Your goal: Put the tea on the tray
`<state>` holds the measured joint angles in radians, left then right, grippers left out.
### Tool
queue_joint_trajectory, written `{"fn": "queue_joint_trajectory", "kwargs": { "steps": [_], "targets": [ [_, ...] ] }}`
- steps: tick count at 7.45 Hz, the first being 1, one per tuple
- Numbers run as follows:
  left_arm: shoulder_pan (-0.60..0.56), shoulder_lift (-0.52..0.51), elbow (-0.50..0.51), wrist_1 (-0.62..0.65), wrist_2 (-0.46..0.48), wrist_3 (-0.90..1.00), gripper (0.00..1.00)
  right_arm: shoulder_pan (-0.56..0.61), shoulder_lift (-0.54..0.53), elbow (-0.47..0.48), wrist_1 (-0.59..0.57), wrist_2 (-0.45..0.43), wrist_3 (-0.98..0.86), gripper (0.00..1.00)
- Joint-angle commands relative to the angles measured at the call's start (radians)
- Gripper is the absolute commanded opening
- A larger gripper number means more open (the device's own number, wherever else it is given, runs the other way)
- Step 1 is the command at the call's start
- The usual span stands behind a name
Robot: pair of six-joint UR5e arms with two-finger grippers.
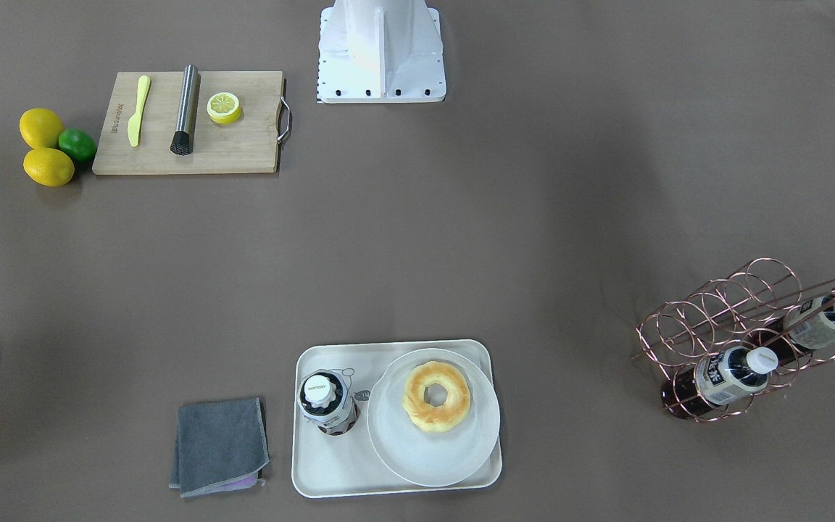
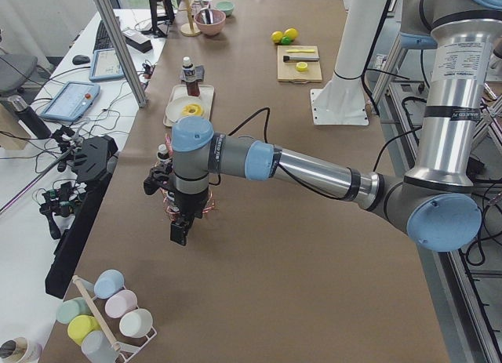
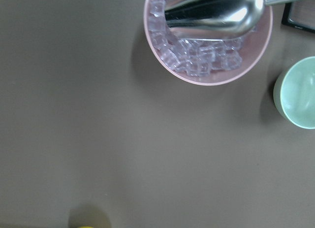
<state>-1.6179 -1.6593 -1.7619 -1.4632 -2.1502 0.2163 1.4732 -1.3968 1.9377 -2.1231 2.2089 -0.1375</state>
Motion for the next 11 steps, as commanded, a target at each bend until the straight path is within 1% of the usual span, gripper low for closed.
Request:
{"fn": "queue_joint_trajectory", "kwargs": {
  "steps": [1, 2, 3, 4, 5, 6, 7, 9, 11],
  "targets": [
    [0.001, -0.001, 0.002, 0.006, -0.002, 0.000, 0.98, 0.215, -0.088, -0.130, 0.040, 0.049, -0.267, 1.00],
    [0.003, -0.002, 0.015, 0.006, -0.038, -0.002, 0.98, 0.251, -0.125, -0.138, 0.055, 0.048, -0.301, 1.00],
    [0.003, -0.005, 0.028, 0.003, -0.071, -0.002, 0.98, 0.269, -0.149, -0.182, 0.125, 0.049, -0.295, 1.00],
    [0.003, -0.005, 0.041, 0.003, -0.073, 0.000, 0.98, 0.276, -0.152, -0.278, 0.215, 0.051, -0.290, 1.00],
    [0.003, -0.002, 0.042, 0.003, -0.074, 0.000, 0.98, 0.276, -0.143, -0.383, 0.348, 0.075, -0.272, 1.00],
    [0.001, 0.009, 0.047, 0.003, -0.089, 0.000, 0.98, 0.274, -0.142, -0.449, 0.477, 0.078, -0.176, 1.00],
    [0.001, 0.038, 0.051, 0.000, -0.118, 0.000, 0.98, 0.260, -0.142, -0.480, 0.561, 0.078, -0.107, 1.00],
    [0.000, 0.113, 0.048, -0.003, -0.117, 0.002, 0.98, 0.250, -0.142, -0.473, 0.572, 0.093, -0.090, 1.00],
    [0.000, 0.141, 0.044, -0.003, -0.117, 0.002, 0.98, 0.236, -0.139, -0.461, 0.572, 0.106, -0.077, 1.00]
  ]
}}
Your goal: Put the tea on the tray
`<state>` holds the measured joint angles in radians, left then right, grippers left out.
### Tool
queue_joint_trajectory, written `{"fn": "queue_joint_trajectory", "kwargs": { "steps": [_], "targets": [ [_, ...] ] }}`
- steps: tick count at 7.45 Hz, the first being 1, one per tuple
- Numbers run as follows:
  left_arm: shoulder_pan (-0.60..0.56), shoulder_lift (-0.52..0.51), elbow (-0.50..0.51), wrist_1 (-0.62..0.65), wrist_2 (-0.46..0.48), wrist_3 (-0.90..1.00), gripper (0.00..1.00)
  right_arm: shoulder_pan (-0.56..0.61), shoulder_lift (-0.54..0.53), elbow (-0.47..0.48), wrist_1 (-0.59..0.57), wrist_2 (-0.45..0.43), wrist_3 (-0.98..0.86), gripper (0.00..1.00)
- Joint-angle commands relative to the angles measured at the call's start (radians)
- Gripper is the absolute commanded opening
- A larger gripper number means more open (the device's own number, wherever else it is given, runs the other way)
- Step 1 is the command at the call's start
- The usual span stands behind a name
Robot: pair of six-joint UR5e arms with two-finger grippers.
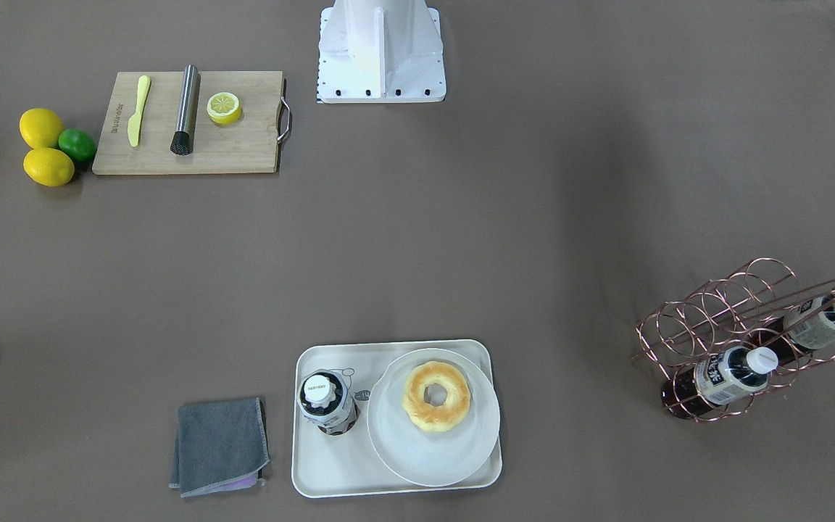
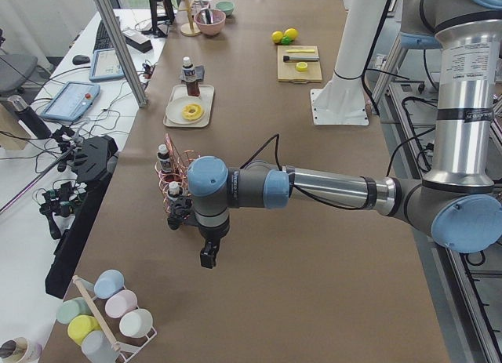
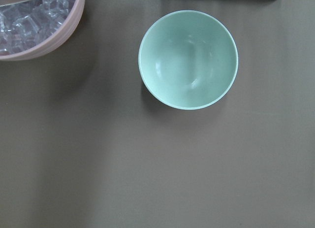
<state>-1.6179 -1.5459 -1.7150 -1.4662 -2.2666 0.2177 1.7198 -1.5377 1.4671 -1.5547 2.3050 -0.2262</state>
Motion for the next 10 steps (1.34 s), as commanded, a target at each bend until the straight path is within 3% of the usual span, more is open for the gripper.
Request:
{"fn": "queue_joint_trajectory", "kwargs": {
  "steps": [1, 10],
  "targets": [
    [0.000, 0.029, -0.002, 0.000, -0.001, 0.000, 0.98, -0.014, 0.007, 0.010, 0.004, 0.016, 0.011, 1.00],
    [0.000, 0.012, 0.000, 0.003, 0.001, -0.001, 0.98, -0.055, 0.038, 0.010, 0.005, 0.016, 0.054, 1.00]
  ]
}}
